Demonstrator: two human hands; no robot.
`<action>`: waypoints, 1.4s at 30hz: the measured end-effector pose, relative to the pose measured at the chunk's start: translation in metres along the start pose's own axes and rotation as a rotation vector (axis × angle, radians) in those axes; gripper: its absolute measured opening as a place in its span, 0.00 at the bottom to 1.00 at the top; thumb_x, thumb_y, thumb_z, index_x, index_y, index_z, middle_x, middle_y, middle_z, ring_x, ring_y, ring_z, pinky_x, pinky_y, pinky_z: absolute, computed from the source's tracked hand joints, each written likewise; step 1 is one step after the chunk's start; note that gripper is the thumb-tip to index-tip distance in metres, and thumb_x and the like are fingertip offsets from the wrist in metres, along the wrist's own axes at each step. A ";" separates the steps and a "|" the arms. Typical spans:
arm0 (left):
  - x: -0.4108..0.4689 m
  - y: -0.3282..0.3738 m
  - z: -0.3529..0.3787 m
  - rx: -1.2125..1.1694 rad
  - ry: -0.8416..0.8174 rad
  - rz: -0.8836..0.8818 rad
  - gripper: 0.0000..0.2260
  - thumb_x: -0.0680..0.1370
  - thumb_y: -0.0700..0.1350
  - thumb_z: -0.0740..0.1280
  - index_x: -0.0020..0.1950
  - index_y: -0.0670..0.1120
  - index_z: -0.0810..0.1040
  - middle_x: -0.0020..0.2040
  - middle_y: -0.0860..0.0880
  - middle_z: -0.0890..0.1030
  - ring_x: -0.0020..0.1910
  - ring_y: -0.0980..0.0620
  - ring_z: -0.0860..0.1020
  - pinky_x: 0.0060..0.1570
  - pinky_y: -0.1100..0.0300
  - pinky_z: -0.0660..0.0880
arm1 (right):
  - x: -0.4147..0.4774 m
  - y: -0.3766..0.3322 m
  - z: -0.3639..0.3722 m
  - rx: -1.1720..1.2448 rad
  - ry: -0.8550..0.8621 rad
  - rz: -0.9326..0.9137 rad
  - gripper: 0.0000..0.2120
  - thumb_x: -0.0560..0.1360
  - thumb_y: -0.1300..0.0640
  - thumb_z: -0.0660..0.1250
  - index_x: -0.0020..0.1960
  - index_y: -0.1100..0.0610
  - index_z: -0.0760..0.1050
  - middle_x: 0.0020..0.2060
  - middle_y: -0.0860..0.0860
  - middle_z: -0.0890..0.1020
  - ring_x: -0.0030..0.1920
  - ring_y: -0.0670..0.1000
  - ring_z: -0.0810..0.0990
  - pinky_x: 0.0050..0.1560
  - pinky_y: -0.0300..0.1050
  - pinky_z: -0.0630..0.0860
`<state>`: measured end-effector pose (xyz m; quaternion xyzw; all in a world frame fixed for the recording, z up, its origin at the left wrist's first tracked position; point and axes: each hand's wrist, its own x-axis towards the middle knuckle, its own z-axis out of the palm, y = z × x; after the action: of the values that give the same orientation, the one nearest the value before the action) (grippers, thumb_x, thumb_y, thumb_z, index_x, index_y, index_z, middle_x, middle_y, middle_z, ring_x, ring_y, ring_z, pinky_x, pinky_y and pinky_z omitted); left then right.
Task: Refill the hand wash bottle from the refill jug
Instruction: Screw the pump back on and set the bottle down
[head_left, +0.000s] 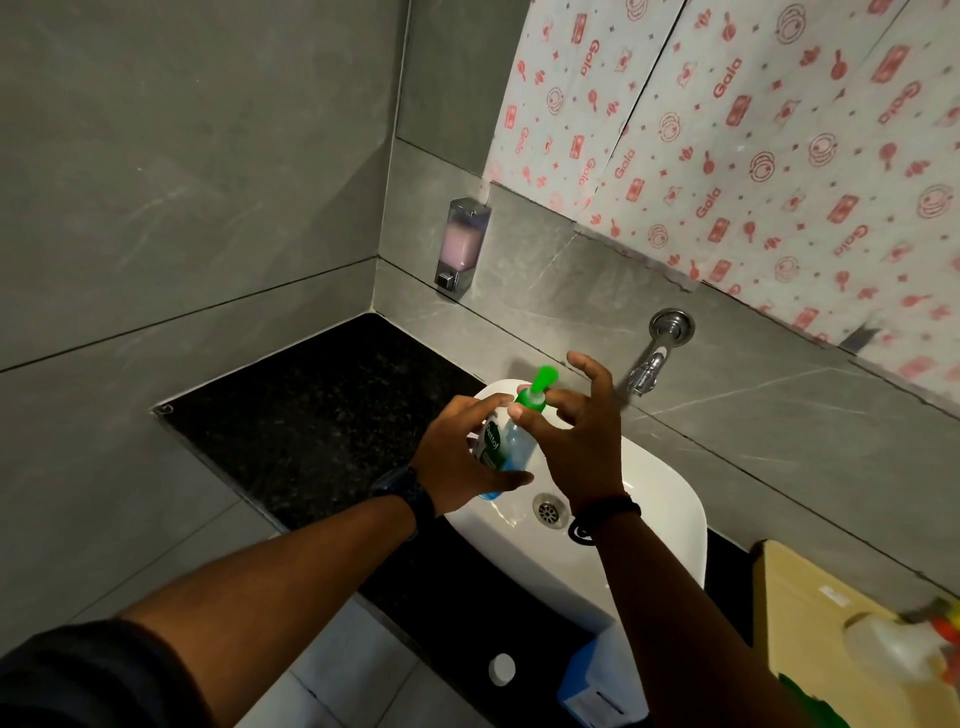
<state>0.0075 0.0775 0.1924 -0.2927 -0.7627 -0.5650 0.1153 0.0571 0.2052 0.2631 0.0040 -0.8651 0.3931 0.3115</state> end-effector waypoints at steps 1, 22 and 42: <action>0.000 0.000 0.000 0.004 0.005 -0.004 0.36 0.58 0.54 0.80 0.63 0.47 0.73 0.55 0.46 0.76 0.50 0.52 0.77 0.42 0.65 0.79 | 0.000 -0.001 0.001 -0.015 0.034 0.000 0.09 0.64 0.55 0.77 0.39 0.49 0.78 0.61 0.51 0.73 0.51 0.46 0.75 0.47 0.23 0.70; -0.001 -0.016 -0.007 -0.017 -0.043 -0.076 0.36 0.60 0.53 0.80 0.65 0.48 0.72 0.56 0.47 0.75 0.52 0.52 0.76 0.46 0.63 0.79 | 0.013 -0.001 0.000 -0.039 -0.190 -0.059 0.13 0.65 0.54 0.76 0.47 0.57 0.80 0.57 0.49 0.78 0.54 0.44 0.76 0.47 0.36 0.75; -0.044 -0.103 -0.025 0.112 0.048 -0.276 0.35 0.57 0.55 0.80 0.61 0.52 0.72 0.53 0.53 0.71 0.49 0.57 0.72 0.49 0.63 0.71 | -0.031 0.041 0.073 0.055 -0.019 0.233 0.08 0.71 0.45 0.69 0.44 0.48 0.78 0.38 0.42 0.82 0.42 0.43 0.79 0.39 0.41 0.77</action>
<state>-0.0206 0.0214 0.0969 -0.1644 -0.8232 -0.5388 0.0709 0.0327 0.1762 0.1816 -0.0841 -0.8516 0.4502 0.2552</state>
